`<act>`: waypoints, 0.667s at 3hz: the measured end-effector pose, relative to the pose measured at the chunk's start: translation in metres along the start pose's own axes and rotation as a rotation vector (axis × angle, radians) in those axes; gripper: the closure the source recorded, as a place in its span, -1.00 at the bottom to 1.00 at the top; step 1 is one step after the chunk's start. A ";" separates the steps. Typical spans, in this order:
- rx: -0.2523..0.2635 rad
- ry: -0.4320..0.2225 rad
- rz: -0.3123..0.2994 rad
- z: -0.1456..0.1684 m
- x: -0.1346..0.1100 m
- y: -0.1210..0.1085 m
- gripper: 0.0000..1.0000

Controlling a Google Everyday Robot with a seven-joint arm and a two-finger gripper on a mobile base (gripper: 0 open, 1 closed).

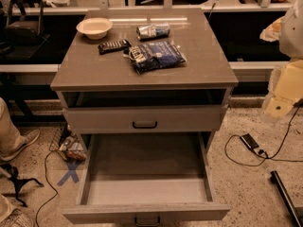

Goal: Place blue chip bag into middle drawer

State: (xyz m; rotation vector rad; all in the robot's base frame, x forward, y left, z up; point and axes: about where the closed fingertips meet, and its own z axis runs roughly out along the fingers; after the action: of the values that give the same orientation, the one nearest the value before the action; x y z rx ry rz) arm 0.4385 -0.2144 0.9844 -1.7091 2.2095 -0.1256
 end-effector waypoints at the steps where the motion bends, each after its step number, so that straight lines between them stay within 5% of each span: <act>1: 0.000 0.000 0.000 0.000 0.000 0.000 -1.00; 2: 0.020 -0.028 0.011 0.004 -0.004 -0.008 -1.00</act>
Offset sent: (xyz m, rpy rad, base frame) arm 0.0234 0.0032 -0.0069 0.0617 -0.0431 -0.0160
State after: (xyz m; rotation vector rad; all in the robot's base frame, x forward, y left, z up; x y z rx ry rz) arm 0.4477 -0.2125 0.9837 -1.6782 2.1898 -0.1201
